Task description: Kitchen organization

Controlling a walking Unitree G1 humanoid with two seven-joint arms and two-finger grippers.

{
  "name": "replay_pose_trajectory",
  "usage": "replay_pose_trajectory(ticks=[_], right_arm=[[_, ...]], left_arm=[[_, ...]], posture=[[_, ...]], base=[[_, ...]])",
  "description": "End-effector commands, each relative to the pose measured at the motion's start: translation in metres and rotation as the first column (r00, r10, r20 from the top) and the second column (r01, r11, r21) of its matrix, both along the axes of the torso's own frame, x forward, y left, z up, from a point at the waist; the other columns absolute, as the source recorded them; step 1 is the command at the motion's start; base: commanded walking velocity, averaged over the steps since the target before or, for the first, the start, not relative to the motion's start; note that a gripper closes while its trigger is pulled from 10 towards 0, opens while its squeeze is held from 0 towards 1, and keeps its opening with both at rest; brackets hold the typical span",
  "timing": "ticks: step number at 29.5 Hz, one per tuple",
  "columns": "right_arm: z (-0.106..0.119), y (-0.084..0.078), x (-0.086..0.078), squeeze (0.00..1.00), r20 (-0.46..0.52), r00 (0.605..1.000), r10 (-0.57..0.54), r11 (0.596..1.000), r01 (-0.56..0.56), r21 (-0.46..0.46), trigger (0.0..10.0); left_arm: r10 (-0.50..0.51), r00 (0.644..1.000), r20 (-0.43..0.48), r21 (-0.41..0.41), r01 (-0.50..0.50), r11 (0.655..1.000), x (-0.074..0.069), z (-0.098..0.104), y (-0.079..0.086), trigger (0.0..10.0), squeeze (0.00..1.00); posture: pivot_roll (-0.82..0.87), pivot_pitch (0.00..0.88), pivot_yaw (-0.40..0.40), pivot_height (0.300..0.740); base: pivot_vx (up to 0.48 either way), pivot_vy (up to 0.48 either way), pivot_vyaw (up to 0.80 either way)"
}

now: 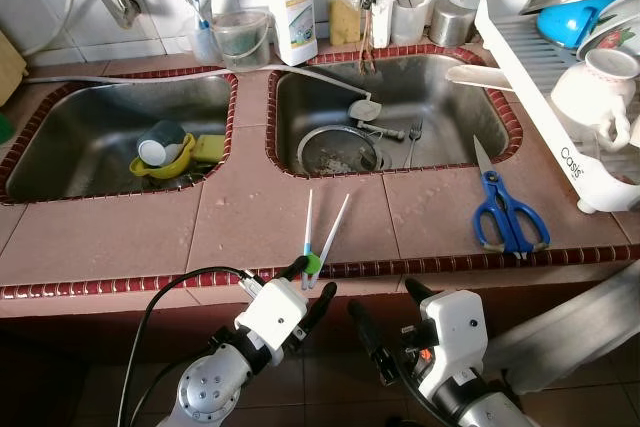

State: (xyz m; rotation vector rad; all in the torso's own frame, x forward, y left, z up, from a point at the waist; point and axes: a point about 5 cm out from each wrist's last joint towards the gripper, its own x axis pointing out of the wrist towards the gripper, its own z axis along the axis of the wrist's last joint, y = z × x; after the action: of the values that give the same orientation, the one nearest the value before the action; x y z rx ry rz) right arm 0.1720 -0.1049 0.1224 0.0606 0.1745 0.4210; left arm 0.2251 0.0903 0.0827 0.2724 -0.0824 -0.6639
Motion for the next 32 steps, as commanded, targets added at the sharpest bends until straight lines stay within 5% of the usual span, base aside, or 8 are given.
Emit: replay_pose_trajectory(ticks=[1, 7, 8, 11, 12, 13, 15, 32], right_arm=[[0.0049, 0.0025, -0.0024, 0.0, 0.011, 1.0, -0.005, 1.0, 0.005, 0.009, 10.0], [0.005, 0.0024, -0.003, 0.0, 0.01, 1.0, -0.011, 1.0, 0.011, 0.01, 10.0], [0.0051, 0.0024, -0.0032, 0.0, 0.009, 1.0, -0.013, 1.0, 0.013, 0.011, 10.0], [0.0052, 0.0024, -0.0036, 0.0, 0.008, 1.0, -0.014, 1.0, 0.013, 0.011, 10.0], [0.0052, 0.0024, -0.0037, 0.0, 0.008, 1.0, -0.014, 1.0, 0.014, 0.011, 10.0], [0.0052, 0.0023, -0.0039, 0.0, 0.008, 1.0, -0.015, 1.0, 0.015, 0.01, 10.0], [0.0051, 0.0022, -0.004, 0.0, 0.007, 1.0, -0.017, 1.0, 0.017, 0.01, 10.0], [0.0051, 0.0022, -0.005, 0.0, 0.005, 1.0, -0.023, 1.0, 0.023, 0.01, 10.0]], left_arm=[[0.01, 1.0, -0.015, 0.015, -0.01, 1.0, 0.0004, -0.0043, 0.0033, 2.2, 0.0], [0.009, 1.0, -0.013, 0.012, -0.009, 1.0, 0.0007, -0.0043, 0.0026, 2.1, 0.0], [0.004, 1.0, -0.012, 0.013, -0.004, 1.0, 0.0008, -0.0044, 0.0023, 0.4, 0.0], [0.003, 1.0, -0.011, 0.012, -0.003, 1.0, 0.0007, -0.0043, 0.0021, 0.0, 0.0], [0.003, 1.0, -0.012, 0.012, -0.003, 1.0, 0.0007, -0.0043, 0.0021, 0.0, 0.0], [0.002, 1.0, -0.011, 0.008, -0.002, 1.0, 0.001, -0.0038, 0.0017, 1.4, 0.0], [0.0, 1.0, -0.009, 0.007, 0.0, 1.0, 0.0013, -0.0034, 0.0013, 0.0, 0.0], [-0.013, 1.0, -0.006, -0.008, 0.013, 1.0, 0.0026, -0.0017, -0.0017, 0.0, 0.0]], posture=[[-0.27, 0.187, 0.118, 0.74], [-0.27, 0.188, 0.119, 0.74], [-0.27, 0.189, 0.119, 0.74], [-0.27, 0.189, 0.119, 0.74], [-0.27, 0.192, 0.12, 0.74], [-0.27, 0.192, 0.119, 0.74], [-0.27, 0.192, 0.12, 0.74], [-0.28, 0.188, 0.124, 0.74]], base=[[0.0, 0.0, 0.0], [0.0, 0.0, 0.0], [0.0, 0.0, 0.0], [0.0, 0.0, 0.0], [0.0, 0.0, 0.0], [0.0, 0.0, 0.0], [0.0, 0.0, 0.0], [0.0, 0.0, 0.0]])
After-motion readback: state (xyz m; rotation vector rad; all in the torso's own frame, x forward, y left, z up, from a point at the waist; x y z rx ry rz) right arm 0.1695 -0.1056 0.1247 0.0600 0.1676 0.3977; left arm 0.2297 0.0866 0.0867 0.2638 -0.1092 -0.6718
